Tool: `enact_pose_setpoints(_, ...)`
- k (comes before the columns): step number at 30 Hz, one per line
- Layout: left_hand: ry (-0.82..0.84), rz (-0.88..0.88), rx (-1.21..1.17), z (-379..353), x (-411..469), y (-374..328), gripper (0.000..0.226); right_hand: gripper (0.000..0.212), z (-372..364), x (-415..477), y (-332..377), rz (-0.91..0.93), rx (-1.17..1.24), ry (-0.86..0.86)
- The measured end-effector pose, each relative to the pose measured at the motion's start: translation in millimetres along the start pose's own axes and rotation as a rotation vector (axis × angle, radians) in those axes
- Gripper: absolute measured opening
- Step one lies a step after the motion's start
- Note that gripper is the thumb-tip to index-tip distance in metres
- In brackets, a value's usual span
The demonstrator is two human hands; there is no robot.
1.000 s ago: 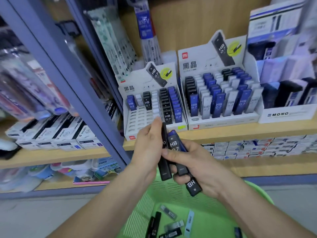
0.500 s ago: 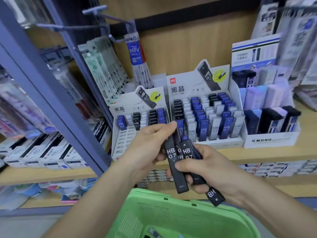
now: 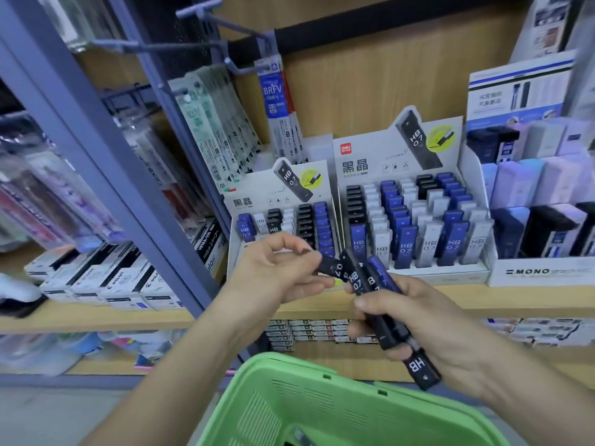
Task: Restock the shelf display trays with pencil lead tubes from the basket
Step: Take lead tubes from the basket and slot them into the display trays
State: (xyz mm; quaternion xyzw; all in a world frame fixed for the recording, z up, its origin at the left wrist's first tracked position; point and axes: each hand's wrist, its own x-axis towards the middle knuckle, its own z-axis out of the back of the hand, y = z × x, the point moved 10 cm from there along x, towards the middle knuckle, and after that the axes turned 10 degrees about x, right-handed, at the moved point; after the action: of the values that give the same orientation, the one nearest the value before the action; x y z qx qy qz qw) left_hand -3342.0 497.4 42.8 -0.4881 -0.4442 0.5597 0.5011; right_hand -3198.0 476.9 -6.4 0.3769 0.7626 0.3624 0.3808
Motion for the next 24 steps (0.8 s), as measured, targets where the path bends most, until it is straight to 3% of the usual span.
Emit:
enact_pose_setpoints(3, 0.057, -0.011, 0.087, -10.3, -2.8, 11.6, 0.019, 0.017, 2.6, 3.1, 6.0, 0.063, 0.008, -0.07)
enact_pose_setpoints(10, 0.258, -0.126, 0.581, -32.1, -8.1, 9.8, 0.057, 0.018, -10.6, 4.2, 5.0, 0.083, -0.163, 0.04)
enact_pose_setpoints(13, 0.296, -0.185, 0.635, -31.7, -13.5, 0.8, 0.04, 0.013, -13.8, 5.0, 4.9, 0.07, -0.114, 0.063)
enact_pose_setpoints(15, 0.149, -0.239, 0.654, -14.4, -11.2, -16.4, 0.03, 0.023, -13.1, 5.6, 5.3, 0.058, -0.046, 0.052)
enact_pose_setpoints(20, -0.46, -0.325, 0.519, 86.2, 6.1, -52.6, 0.029, 0.05, 0.4, 10.2, 4.8, 0.024, 0.102, -0.02)
enact_pose_setpoints(22, -0.576, -0.338, 0.637, 104.5, 20.6, -49.1, 0.027, 0.055, 3.2, 11.5, 3.7, 0.02, 0.109, -0.032)
enact_pose_setpoints(24, -0.578, -0.323, 0.747, 104.4, 37.8, -40.1, 0.018, 0.058, 2.4, 11.3, 3.1, 0.02, 0.105, -0.018)
